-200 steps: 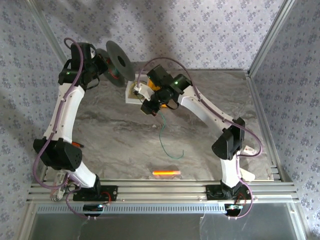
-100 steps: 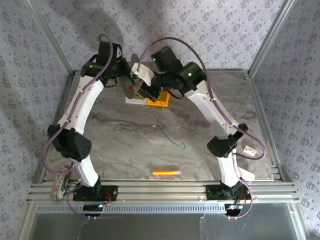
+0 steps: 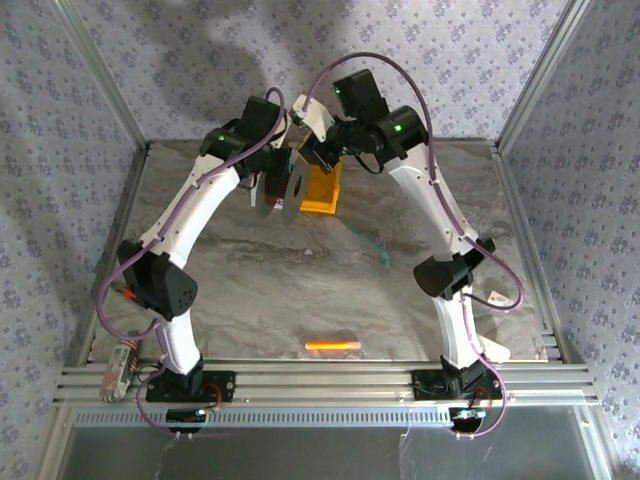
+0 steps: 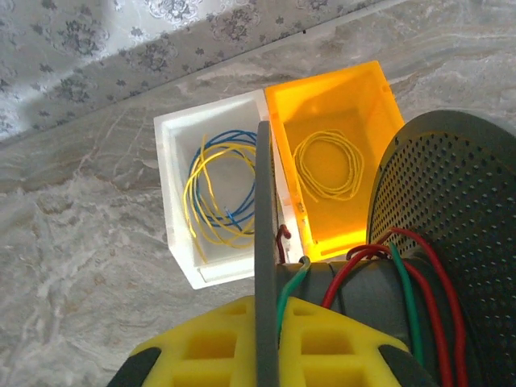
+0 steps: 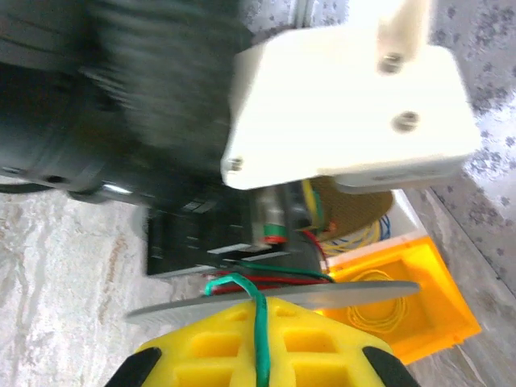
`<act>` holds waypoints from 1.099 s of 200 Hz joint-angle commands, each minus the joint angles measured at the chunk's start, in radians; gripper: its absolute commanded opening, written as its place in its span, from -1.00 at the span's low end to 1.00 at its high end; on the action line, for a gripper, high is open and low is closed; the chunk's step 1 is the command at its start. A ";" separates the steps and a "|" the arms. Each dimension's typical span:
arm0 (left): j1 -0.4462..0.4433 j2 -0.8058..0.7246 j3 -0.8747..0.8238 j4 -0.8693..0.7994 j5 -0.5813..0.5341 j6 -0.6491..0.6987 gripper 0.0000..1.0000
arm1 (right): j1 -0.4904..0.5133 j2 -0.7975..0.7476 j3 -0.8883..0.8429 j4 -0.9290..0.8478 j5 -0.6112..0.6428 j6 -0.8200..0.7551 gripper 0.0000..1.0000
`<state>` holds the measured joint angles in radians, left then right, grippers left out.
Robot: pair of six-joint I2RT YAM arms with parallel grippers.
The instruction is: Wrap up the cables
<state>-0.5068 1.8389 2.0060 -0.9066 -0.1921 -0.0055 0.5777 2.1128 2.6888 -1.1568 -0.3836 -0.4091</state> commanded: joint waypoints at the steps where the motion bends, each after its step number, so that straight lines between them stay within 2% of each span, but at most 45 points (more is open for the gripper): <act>1: -0.006 -0.060 -0.094 -0.082 0.001 0.154 -1.00 | -0.077 -0.039 -0.003 0.138 -0.038 -0.011 -1.00; 33: -0.010 -0.152 -0.196 -0.057 0.083 0.282 -1.00 | -0.179 -0.013 -0.053 0.145 -0.116 -0.009 -1.00; 69: -0.014 -0.273 -0.317 0.013 0.194 0.432 -1.00 | -0.262 0.053 -0.073 0.139 -0.297 0.018 -1.00; 96: 0.016 -0.345 -0.356 0.077 0.285 0.458 -1.00 | -0.295 0.072 -0.151 0.152 -0.408 0.006 -1.00; 127: 0.058 -0.389 -0.359 0.118 0.373 0.441 -1.00 | -0.311 0.076 -0.243 0.205 -0.471 0.038 -1.00; 145: 0.068 -0.404 -0.365 0.143 0.372 0.428 -1.00 | -0.313 0.079 -0.260 0.205 -0.491 0.046 -0.43; 159: 0.071 -0.400 -0.360 0.148 0.334 0.424 -1.00 | -0.316 0.074 -0.280 0.207 -0.503 0.046 -0.18; 179: 0.072 -0.392 -0.358 0.150 0.287 0.428 -1.00 | -0.320 0.053 -0.318 0.217 -0.514 0.043 -0.05; 220: 0.083 -0.375 -0.344 0.157 0.217 0.420 -1.00 | -0.328 0.001 -0.423 0.217 -0.535 0.026 0.01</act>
<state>-0.4381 1.4902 1.6314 -0.7704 0.0692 0.4042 0.2436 2.1818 2.3169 -0.9478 -0.8948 -0.3782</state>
